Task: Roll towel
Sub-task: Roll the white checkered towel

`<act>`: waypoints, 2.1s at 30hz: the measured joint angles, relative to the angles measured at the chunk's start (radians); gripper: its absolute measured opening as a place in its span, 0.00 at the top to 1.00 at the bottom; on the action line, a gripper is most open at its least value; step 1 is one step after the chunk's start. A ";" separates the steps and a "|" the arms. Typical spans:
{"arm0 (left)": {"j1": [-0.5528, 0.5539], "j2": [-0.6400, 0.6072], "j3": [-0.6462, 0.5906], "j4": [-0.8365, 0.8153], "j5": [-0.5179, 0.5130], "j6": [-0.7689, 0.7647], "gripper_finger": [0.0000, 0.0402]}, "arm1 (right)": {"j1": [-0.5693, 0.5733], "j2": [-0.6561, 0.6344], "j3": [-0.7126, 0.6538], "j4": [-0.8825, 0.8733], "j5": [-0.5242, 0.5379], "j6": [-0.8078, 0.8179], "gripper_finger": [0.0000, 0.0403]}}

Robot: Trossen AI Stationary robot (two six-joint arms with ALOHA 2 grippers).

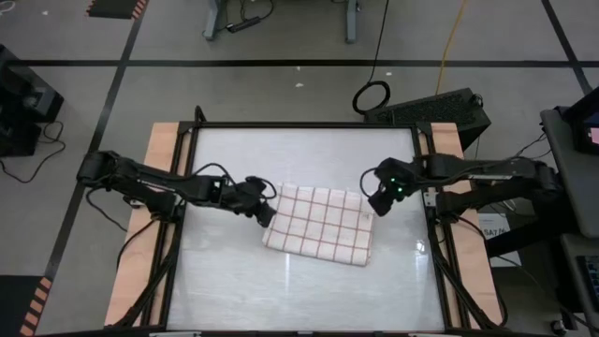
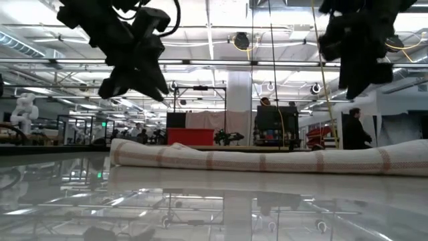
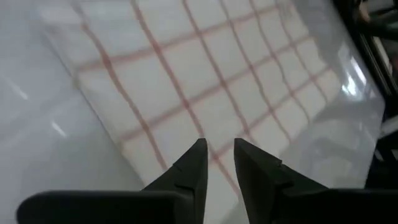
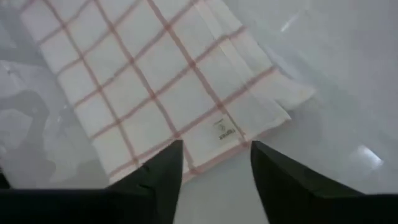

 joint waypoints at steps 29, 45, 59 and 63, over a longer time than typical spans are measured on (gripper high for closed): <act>-0.034 0.371 0.005 0.036 -0.031 0.012 0.98 | -0.069 0.517 -0.067 0.316 -0.079 0.030 1.00; 0.202 0.371 0.005 -0.044 -0.078 0.412 0.99 | 0.140 0.514 -0.051 0.508 -0.029 0.599 1.00; 0.250 0.022 -0.004 -0.174 0.024 0.480 0.99 | 0.051 0.384 0.078 0.097 0.025 0.298 1.00; 0.228 -0.065 -0.002 -0.133 0.078 0.401 0.99 | -0.006 0.392 0.078 0.096 -0.021 0.125 1.00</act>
